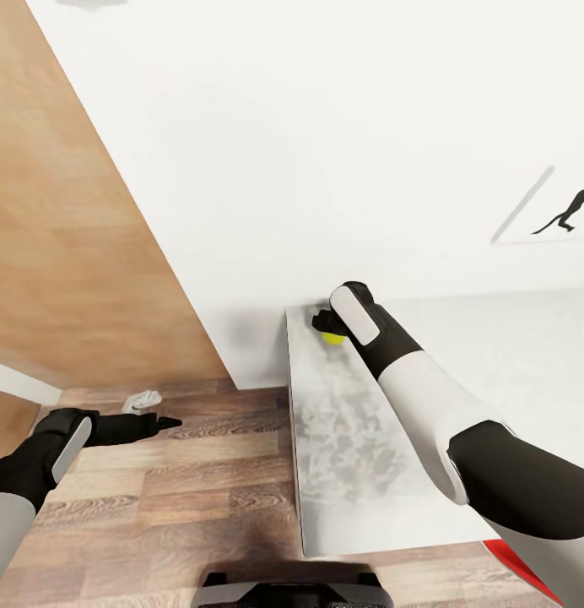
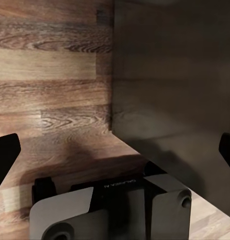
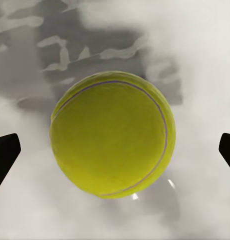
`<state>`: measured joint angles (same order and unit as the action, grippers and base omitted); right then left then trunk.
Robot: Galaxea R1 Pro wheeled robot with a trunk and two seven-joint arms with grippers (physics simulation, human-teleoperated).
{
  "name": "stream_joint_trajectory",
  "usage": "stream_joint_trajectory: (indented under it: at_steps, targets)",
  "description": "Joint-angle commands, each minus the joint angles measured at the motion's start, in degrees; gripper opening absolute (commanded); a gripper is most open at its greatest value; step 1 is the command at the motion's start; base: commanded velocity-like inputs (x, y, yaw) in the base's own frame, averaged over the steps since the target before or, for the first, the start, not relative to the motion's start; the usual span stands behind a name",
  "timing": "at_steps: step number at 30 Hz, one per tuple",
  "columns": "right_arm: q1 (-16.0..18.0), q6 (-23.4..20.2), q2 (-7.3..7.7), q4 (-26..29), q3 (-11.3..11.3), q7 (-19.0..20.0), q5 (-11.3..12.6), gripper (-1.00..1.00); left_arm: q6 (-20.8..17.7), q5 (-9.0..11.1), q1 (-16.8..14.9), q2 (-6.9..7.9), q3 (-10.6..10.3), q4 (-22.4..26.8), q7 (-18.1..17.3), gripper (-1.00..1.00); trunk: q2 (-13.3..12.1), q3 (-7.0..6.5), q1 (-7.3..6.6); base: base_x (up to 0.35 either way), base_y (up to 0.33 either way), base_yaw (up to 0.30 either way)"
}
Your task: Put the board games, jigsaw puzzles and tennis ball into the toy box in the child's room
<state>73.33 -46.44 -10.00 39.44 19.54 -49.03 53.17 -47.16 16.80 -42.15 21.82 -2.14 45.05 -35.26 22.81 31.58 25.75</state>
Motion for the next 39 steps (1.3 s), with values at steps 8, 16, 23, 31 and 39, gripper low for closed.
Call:
stream_joint_trajectory:
  at_steps: [8,16,23,31,39]
  targets:
    - [0.2,-0.1,0.03,0.2,0.1,-0.5,0.4,1.0,-0.3,0.2,0.0,0.06,-0.1,0.0,0.0,1.0,0.1,0.84,0.03,0.0,0.0,0.0]
    - [0.2,0.0,0.03,0.3,0.1,-0.5,0.4,1.0,-0.3,0.2,0.0,0.06,-0.1,0.0,0.0,1.0,0.1,1.42,0.03,0.0,0.0,0.0]
    - [0.2,0.0,0.0,0.3,0.1,-0.5,0.3,1.0,-0.3,0.2,0.0,0.06,-0.1,0.0,0.0,1.0,0.1,1.5,0.03,0.0,0.0,0.0]
    - [0.2,-0.1,0.06,0.4,0.1,-0.4,0.3,-1.0,-0.3,0.3,0.0,0.06,-0.1,0.0,-0.1,1.0,0.1,1.5,0.03,0.0,0.0,0.0]
    - [0.2,-0.1,0.07,0.5,0.1,-0.4,0.4,-1.0,-0.3,0.3,0.0,0.06,-0.1,0.0,-0.1,1.0,0.1,1.5,0.03,0.0,0.0,0.0]
